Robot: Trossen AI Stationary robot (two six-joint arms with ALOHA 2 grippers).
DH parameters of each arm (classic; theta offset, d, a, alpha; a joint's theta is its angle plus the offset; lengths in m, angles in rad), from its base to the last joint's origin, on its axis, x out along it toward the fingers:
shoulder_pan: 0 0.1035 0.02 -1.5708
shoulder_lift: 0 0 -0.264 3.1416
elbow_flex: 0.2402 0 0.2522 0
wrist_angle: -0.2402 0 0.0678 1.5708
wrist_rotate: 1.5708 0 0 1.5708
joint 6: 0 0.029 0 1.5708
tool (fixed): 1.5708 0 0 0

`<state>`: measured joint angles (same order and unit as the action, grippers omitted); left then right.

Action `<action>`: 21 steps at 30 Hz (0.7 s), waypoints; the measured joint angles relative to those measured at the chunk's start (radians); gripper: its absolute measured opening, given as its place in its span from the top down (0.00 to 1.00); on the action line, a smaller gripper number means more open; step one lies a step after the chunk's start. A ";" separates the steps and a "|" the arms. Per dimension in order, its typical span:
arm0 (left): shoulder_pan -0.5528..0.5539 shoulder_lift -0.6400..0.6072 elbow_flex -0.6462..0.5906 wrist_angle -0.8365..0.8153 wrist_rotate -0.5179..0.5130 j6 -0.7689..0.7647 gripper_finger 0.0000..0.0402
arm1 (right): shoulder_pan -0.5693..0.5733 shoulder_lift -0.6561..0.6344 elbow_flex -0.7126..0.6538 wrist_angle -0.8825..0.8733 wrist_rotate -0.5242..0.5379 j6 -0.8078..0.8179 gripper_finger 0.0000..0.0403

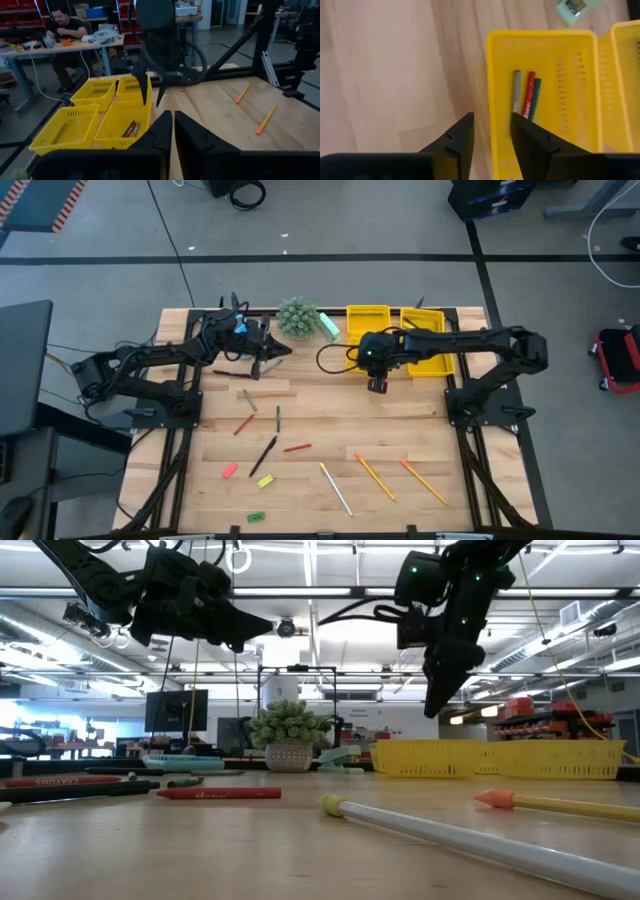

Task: Sort crayons/erasers/pens/pencils in bins
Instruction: Adjust the bottom left yellow bin

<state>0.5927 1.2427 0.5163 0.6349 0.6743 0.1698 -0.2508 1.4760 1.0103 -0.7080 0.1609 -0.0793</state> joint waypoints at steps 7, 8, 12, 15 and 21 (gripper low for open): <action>0.000 0.000 0.000 0.059 0.000 0.000 0.95 | -0.004 0.013 0.000 0.058 -0.011 -0.028 0.58; 0.000 0.000 0.000 0.064 0.000 0.000 0.96 | -0.004 0.023 0.000 0.063 -0.022 -0.031 0.58; 0.000 0.000 0.000 0.068 0.000 -0.003 0.97 | -0.010 0.088 0.000 0.071 -0.071 -0.040 0.58; 0.000 0.000 0.000 0.067 0.001 -0.026 0.96 | -0.011 0.129 0.000 0.067 -0.059 -0.039 0.59; 0.000 0.000 0.000 0.064 0.001 -0.050 0.93 | -0.029 0.147 -0.001 0.072 -0.038 -0.037 0.59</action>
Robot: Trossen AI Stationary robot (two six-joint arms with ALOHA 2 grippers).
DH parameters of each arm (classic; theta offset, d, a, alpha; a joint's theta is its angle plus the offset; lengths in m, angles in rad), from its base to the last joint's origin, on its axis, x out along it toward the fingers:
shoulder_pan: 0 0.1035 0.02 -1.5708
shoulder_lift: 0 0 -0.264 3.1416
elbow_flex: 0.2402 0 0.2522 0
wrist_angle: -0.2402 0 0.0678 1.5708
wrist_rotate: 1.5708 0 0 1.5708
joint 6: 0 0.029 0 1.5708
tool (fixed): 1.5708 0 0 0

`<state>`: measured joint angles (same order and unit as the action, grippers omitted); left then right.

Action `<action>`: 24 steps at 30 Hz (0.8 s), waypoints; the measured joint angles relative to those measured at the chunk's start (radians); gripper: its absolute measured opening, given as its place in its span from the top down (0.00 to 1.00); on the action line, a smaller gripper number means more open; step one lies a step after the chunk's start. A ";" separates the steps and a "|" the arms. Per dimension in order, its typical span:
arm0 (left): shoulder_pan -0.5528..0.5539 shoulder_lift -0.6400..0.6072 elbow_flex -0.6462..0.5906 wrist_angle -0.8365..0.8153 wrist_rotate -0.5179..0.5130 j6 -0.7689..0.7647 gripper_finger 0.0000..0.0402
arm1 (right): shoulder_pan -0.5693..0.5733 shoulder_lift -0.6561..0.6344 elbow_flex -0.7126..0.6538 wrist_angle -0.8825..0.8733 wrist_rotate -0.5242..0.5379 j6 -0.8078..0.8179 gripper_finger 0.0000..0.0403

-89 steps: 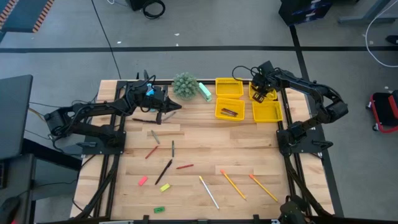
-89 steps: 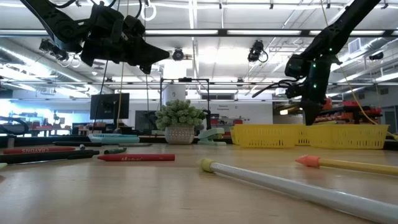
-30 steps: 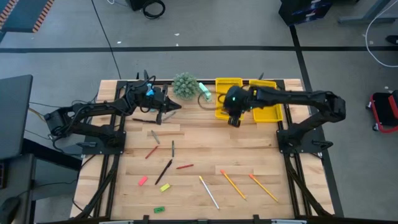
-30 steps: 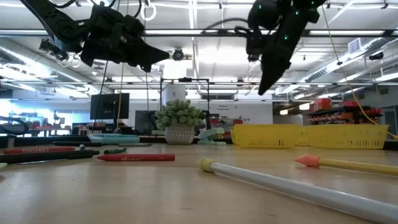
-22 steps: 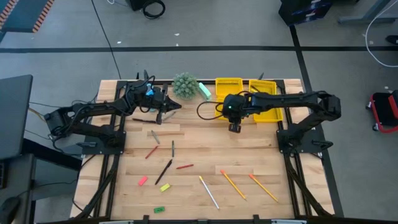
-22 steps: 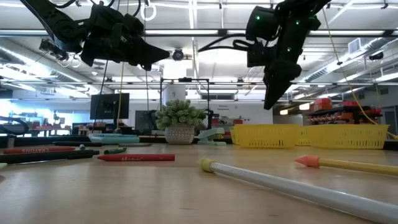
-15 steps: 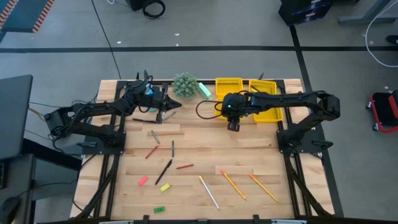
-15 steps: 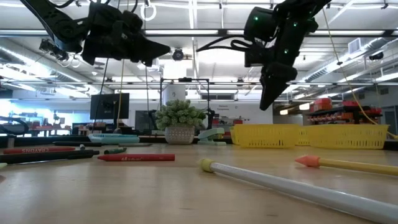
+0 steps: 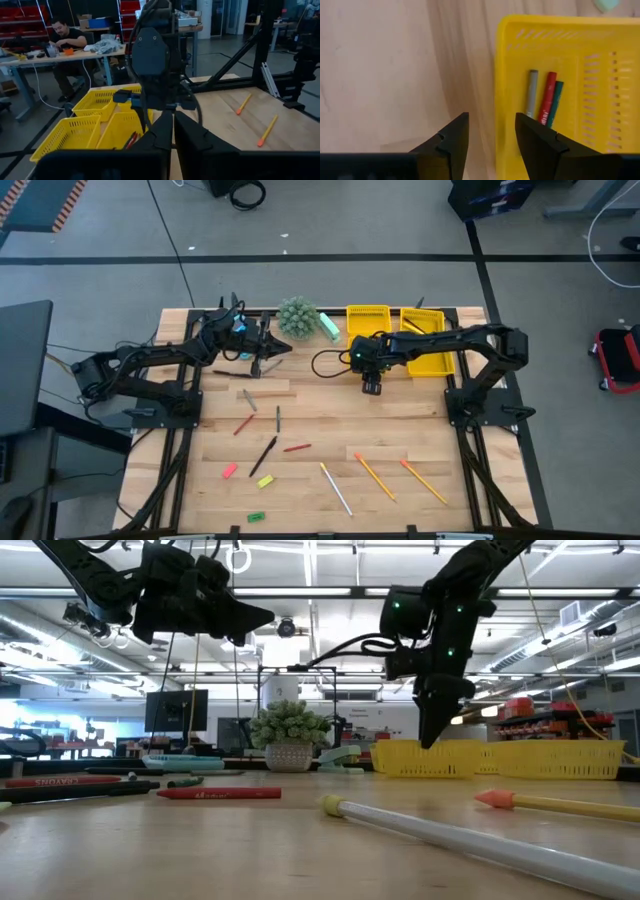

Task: Sort crayons/erasers/pens/pencils in bins
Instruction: Adjust the bottom left yellow bin

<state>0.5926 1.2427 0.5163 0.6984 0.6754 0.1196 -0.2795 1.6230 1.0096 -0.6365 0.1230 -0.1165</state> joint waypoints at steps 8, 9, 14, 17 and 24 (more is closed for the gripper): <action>0.000 0.000 0.000 -0.037 0.000 -0.003 0.95 | 0.005 -0.005 0.000 -0.018 -0.078 -0.034 0.59; 0.000 0.000 0.000 -0.045 0.000 -0.003 0.95 | 0.007 -0.005 0.000 -0.021 -0.086 -0.036 0.59; 0.000 0.000 0.000 -0.061 0.000 -0.004 0.95 | 0.008 -0.005 0.000 -0.044 -0.098 -0.033 0.59; 0.000 0.000 0.000 -0.061 0.000 -0.004 0.94 | 0.007 -0.005 0.000 -0.068 -0.098 -0.036 0.59; 0.000 0.000 0.000 -0.061 0.000 -0.003 0.96 | 0.008 -0.005 0.000 -0.122 -0.085 -0.045 0.59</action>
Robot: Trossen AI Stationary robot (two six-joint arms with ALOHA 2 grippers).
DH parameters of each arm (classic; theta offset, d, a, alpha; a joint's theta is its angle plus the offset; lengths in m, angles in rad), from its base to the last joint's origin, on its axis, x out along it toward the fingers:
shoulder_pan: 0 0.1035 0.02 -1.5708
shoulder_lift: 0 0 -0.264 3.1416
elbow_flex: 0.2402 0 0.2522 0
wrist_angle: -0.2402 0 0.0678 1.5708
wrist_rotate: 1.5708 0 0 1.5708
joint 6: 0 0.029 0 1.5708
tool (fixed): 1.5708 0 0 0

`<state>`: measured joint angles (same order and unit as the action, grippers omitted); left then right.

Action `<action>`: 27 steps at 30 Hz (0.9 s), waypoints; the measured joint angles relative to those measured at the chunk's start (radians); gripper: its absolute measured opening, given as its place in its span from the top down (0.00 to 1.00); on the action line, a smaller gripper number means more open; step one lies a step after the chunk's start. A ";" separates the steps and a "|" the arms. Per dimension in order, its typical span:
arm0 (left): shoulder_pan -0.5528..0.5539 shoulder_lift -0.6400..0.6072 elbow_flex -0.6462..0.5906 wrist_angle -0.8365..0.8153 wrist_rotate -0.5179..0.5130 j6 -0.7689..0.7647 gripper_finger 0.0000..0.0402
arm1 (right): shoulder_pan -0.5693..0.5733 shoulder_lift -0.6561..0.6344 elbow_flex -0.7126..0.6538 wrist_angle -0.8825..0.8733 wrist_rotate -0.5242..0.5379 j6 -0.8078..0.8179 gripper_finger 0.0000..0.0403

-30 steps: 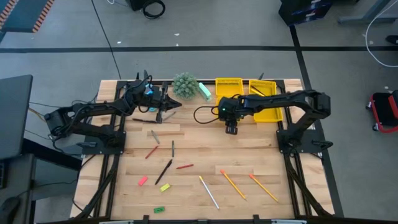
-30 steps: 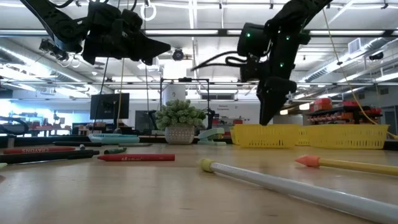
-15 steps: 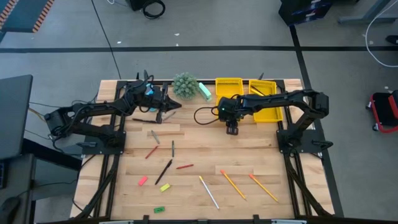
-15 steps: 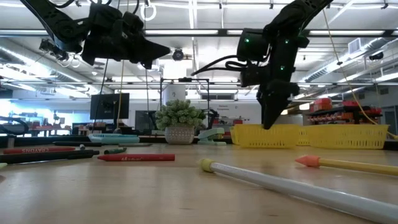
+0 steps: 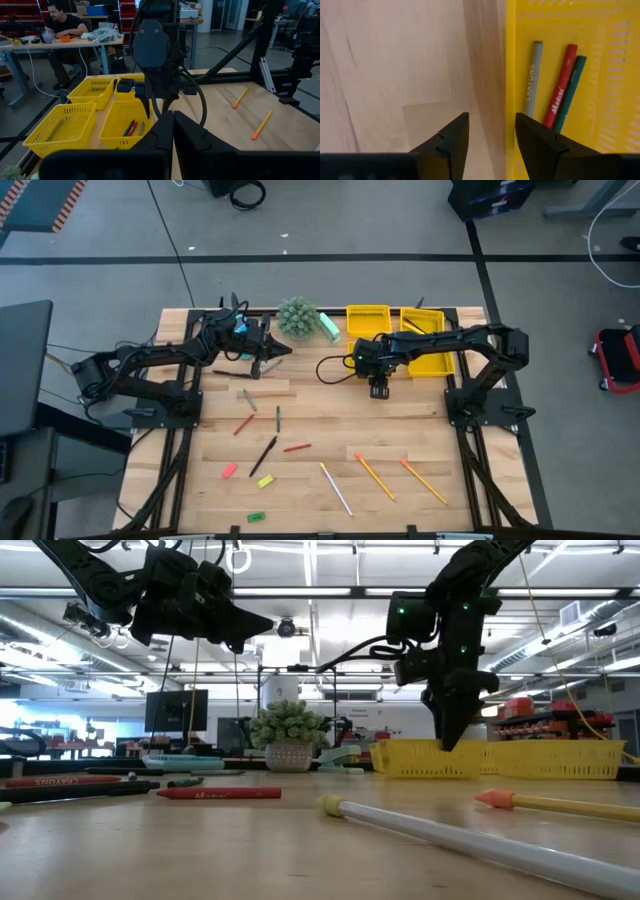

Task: Sort crayons/erasers/pens/pencils in bins
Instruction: Adjust the bottom left yellow bin, then put the top black pen into the top right yellow bin

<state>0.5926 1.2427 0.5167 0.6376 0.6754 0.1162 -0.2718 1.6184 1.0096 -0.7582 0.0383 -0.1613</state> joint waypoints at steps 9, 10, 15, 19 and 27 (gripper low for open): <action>0.000 0.000 0.000 0.000 0.000 0.000 0.95 | 0.000 0.000 0.000 -0.004 0.061 -0.072 0.59; 0.000 0.000 0.000 0.000 0.000 0.000 0.95 | 0.000 0.000 0.000 -0.004 0.066 -0.080 0.59; 0.000 0.000 0.000 -0.001 0.000 0.000 0.94 | 0.006 -0.001 0.000 -0.004 0.074 -0.081 0.59; 0.000 0.000 0.000 -0.018 0.000 0.002 0.96 | 0.014 -0.024 0.022 -0.005 0.075 -0.027 0.59; 0.002 -0.027 0.001 -0.159 -0.173 0.099 0.94 | 0.061 -0.199 0.065 0.001 0.073 0.153 0.59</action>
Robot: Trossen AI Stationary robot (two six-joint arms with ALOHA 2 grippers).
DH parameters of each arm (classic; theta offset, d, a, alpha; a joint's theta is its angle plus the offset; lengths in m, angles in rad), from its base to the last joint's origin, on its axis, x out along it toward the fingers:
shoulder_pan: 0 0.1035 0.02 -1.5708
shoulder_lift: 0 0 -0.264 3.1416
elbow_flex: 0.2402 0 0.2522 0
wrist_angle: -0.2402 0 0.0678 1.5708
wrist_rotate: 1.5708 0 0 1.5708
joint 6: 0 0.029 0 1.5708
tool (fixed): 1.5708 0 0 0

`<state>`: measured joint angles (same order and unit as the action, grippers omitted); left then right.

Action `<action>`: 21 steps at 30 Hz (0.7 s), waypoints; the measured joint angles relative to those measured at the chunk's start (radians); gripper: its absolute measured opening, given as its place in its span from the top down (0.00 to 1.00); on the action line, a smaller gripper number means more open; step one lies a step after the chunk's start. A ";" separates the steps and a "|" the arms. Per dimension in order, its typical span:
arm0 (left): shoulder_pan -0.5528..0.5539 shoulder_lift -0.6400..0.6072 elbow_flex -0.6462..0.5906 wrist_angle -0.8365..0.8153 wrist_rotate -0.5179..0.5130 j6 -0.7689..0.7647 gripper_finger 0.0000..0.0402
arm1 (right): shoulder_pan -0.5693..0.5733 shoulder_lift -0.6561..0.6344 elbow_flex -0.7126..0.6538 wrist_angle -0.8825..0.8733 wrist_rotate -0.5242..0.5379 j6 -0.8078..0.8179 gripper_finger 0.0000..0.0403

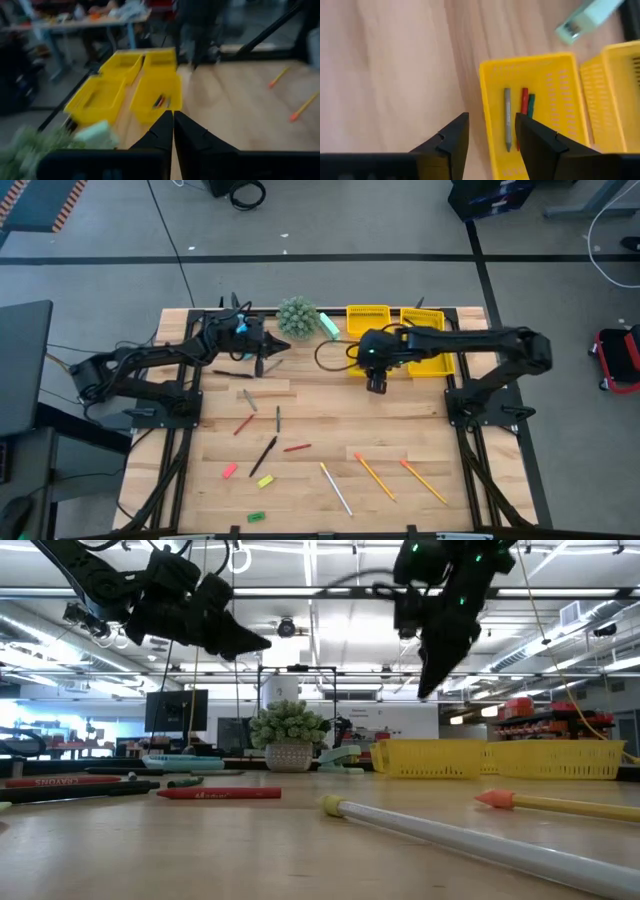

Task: Sort crayons/erasers/pens/pencils in bins
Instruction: Put the top black pen into the top right yellow bin

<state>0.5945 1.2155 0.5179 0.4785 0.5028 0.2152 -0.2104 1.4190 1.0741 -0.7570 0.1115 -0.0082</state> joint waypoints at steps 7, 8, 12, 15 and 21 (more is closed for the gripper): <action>-0.009 -0.032 0.037 -0.162 -0.040 0.034 0.87 | 0.097 -0.110 -0.065 0.134 -0.042 0.162 0.59; -0.014 -0.032 0.057 -0.209 -0.040 0.034 0.86 | 0.113 -0.111 -0.082 0.178 -0.042 0.163 0.59; -0.049 -0.032 0.176 -0.527 -0.072 0.040 0.81 | 0.161 -0.090 -0.168 0.369 -0.039 0.149 0.59; -0.089 -0.032 0.269 -0.752 -0.139 0.031 0.77 | 0.170 -0.057 -0.230 0.527 -0.003 0.130 0.59; -0.160 -0.032 0.376 -1.058 -0.318 -0.077 0.75 | 0.149 0.011 -0.279 0.825 0.032 0.058 0.59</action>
<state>0.4344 1.1835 0.8935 -0.5798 0.1846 0.1380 -0.0612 1.4303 0.7952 0.0683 0.1434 0.0500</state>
